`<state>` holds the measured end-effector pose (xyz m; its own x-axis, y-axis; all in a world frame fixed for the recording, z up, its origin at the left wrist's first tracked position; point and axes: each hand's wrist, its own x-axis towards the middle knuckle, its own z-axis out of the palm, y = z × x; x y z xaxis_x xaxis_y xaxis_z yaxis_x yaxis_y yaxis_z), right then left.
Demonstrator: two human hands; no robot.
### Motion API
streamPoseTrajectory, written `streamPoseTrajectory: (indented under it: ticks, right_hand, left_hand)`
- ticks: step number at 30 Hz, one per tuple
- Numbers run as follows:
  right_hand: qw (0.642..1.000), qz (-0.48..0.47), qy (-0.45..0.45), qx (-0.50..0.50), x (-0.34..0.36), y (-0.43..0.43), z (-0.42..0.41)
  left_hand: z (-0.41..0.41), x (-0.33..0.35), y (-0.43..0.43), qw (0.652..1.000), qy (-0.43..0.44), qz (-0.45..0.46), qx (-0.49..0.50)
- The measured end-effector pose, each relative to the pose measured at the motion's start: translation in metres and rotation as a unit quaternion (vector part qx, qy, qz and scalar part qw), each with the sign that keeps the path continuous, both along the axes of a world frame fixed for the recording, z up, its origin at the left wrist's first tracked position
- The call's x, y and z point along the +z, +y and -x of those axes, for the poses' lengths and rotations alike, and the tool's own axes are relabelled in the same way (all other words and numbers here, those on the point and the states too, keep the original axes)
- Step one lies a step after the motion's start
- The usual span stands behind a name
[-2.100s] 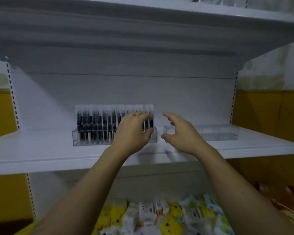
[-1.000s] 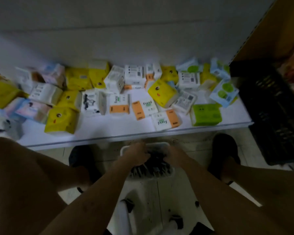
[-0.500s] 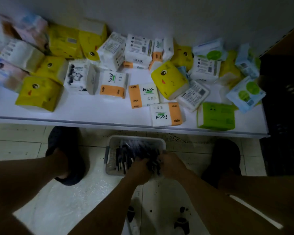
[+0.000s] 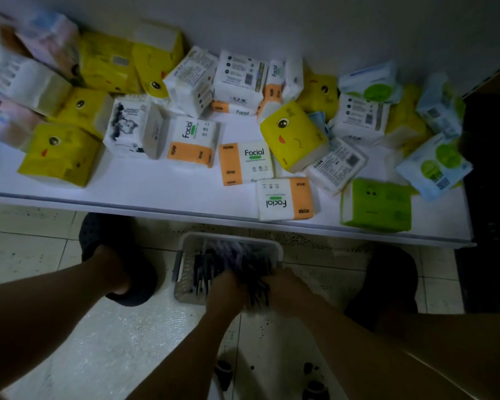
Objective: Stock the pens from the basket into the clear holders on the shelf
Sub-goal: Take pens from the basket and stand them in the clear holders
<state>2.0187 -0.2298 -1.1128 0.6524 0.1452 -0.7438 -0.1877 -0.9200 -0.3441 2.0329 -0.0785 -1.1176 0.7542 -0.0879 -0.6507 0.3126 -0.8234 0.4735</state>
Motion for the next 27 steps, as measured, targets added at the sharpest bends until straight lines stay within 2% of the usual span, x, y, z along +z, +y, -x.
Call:
streamPoseTrajectory:
  ticks: [2,6,11,15,18,23,25,27]
  right_hand:
    - [1.0,-0.022,0.002,-0.008,-0.001,0.0,-0.003]
    - [0.999,0.015,0.014,-0.04,-0.004,0.002,-0.007]
    - [0.996,0.049,-0.005,-0.071,0.015,0.001,-0.011]
    - [0.988,0.009,-0.033,-0.15,0.043,-0.004,-0.021]
    - [0.977,-0.056,-0.035,-0.203,0.075,-0.009,-0.023]
    - [0.968,-0.082,-0.027,-0.236,0.128,-0.016,-0.02]
    - [0.957,-0.091,-0.052,-0.272,0.147,-0.017,-0.024]
    - [0.93,-0.117,-0.092,-0.336,0.171,-0.02,-0.027]
  left_hand:
    - [0.001,0.001,0.005,0.997,0.009,0.027,0.067]
    - [-0.005,0.007,0.007,0.981,0.071,0.096,0.155]
    - [-0.021,0.023,0.009,0.973,0.143,0.131,0.129]
    - [-0.034,0.04,0.005,0.973,0.128,0.124,0.149]
    - [-0.041,0.067,-0.001,0.976,0.078,0.135,0.153]
    - [-0.052,0.124,0.0,0.985,-0.013,0.153,0.079]
    - [-0.054,0.148,0.004,0.979,-0.013,0.18,0.094]
    - [-0.056,0.174,0.008,0.973,-0.032,0.199,0.11]
